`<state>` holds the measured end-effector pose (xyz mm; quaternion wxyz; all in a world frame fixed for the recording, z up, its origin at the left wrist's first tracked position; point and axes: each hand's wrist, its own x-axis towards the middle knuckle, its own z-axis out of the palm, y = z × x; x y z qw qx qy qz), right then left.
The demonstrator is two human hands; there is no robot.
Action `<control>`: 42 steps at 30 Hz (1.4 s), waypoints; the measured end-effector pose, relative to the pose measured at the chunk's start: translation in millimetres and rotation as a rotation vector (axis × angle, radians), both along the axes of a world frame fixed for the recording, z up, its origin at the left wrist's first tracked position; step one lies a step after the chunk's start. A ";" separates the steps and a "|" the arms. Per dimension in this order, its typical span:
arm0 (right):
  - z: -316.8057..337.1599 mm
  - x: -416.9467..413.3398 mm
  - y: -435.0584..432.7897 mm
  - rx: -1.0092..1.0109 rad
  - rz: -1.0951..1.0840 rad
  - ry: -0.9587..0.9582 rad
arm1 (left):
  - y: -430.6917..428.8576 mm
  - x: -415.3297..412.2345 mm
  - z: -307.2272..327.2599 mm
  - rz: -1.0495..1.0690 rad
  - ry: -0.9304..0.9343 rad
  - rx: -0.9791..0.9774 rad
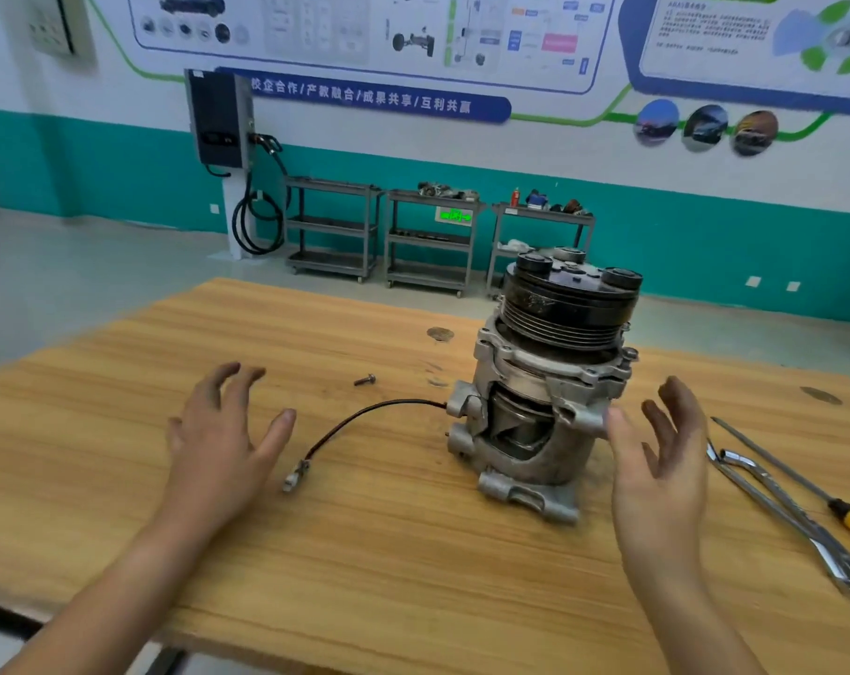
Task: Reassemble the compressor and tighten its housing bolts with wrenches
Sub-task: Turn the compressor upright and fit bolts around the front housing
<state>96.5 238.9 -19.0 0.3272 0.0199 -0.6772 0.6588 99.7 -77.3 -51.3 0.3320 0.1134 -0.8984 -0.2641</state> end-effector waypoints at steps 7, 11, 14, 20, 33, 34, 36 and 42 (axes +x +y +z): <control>-5.8 14.4 -19.9 0.295 -0.015 -0.009 | -37.1 -48.0 -20.2 0.040 -0.491 -0.230; -1.0 6.9 -26.6 0.370 0.009 -0.109 | -32.1 -63.8 -18.2 0.041 -0.368 -0.138; -0.4 3.8 -21.1 0.297 -0.016 -0.066 | -31.2 -74.1 -17.3 0.073 -0.358 -0.189; 0.2 0.4 2.4 0.260 0.041 -0.046 | -24.7 -83.2 -12.6 -0.001 -0.266 -0.145; 8.6 -20.1 54.5 0.283 0.096 -0.158 | 46.0 -157.8 -7.4 -0.131 -0.469 -0.269; 7.3 -17.7 53.0 0.293 0.034 -0.121 | 48.5 -153.7 -3.5 -0.157 -0.449 -0.222; 7.6 -10.2 46.3 0.343 -0.111 0.070 | 62.9 -139.1 8.6 -0.291 -0.295 -0.032; 28.3 20.5 2.1 0.269 0.102 0.226 | 144.7 -29.7 68.9 -0.959 0.314 -0.060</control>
